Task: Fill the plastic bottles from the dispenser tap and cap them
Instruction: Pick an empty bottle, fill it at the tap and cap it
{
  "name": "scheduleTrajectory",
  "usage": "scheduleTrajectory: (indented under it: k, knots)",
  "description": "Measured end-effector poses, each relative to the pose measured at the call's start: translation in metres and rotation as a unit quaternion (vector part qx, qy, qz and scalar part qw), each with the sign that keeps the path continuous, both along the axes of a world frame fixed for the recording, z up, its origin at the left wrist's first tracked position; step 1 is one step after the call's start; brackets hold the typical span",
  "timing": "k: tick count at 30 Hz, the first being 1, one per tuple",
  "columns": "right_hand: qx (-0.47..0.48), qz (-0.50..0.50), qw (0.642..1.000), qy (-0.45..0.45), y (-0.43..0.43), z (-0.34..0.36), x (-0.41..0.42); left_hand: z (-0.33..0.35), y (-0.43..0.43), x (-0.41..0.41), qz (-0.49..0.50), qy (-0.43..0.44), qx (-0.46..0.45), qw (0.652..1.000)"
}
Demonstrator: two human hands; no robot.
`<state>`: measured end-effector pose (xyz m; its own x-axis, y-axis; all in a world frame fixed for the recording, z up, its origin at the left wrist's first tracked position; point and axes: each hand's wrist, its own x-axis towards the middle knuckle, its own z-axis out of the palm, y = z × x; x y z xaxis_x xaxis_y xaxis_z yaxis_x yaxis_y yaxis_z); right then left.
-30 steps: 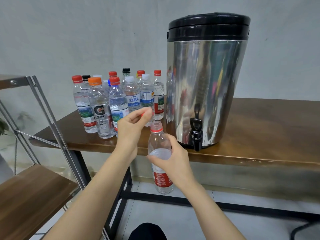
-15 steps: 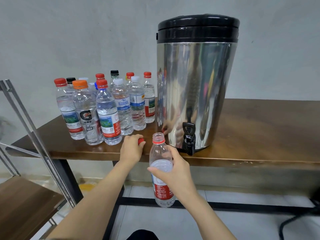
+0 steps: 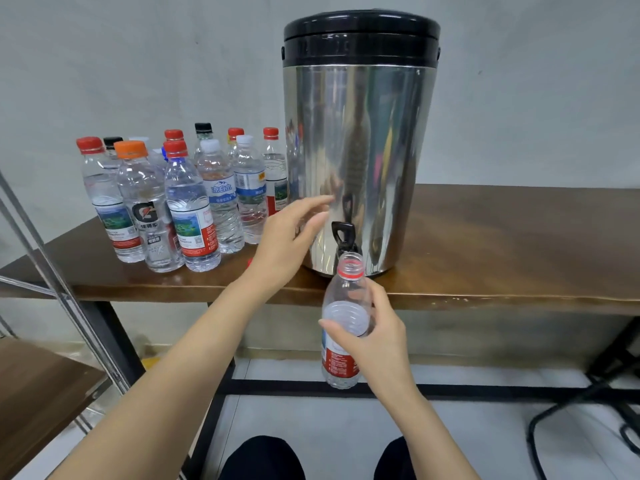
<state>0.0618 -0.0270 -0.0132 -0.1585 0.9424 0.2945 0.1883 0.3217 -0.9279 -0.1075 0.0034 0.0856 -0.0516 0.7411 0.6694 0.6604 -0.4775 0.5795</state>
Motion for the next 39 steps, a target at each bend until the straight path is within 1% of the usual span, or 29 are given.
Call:
scheduleTrajectory:
  k: [3,6,8,15,22,27,33,37,39]
  knots:
    - [-0.007,-0.041,0.999,-0.005,0.004,-0.011,0.013,0.007,-0.001,0.016,-0.049,0.060,-0.029,0.997]
    - [-0.030,-0.063,0.997,-0.016,0.010,-0.024,0.019,0.004,0.004,0.020,-0.040,0.132,-0.031,0.990]
    - [-0.045,-0.067,0.997,-0.021,0.014,-0.035,0.020,0.001,0.006,0.020,-0.034,0.149,-0.029,0.988]
    - [-0.089,-0.063,0.993,-0.051,0.022,-0.058,0.014,-0.002,0.009,0.020,-0.032,0.136,-0.006,0.990]
    - [-0.080,-0.049,0.994,-0.053,0.030,-0.055,0.003,-0.002,0.008,0.019,-0.035,0.143,0.001,0.989]
    - [-0.066,-0.039,0.995,-0.059,0.029,-0.048,-0.001,-0.004,0.008,0.021,-0.027,0.136,0.025,0.990]
    - [-0.057,-0.049,0.996,-0.038,0.027,-0.048,-0.004,-0.014,0.006,0.025,-0.007,0.113,0.084,0.990]
    - [-0.057,-0.050,0.997,-0.034,0.027,-0.047,-0.006,-0.024,0.004,0.025,0.031,0.116,0.140,0.983]
    - [-0.057,-0.052,0.997,-0.031,0.027,-0.047,-0.006,-0.030,0.002,0.027,0.048,0.103,0.163,0.980]
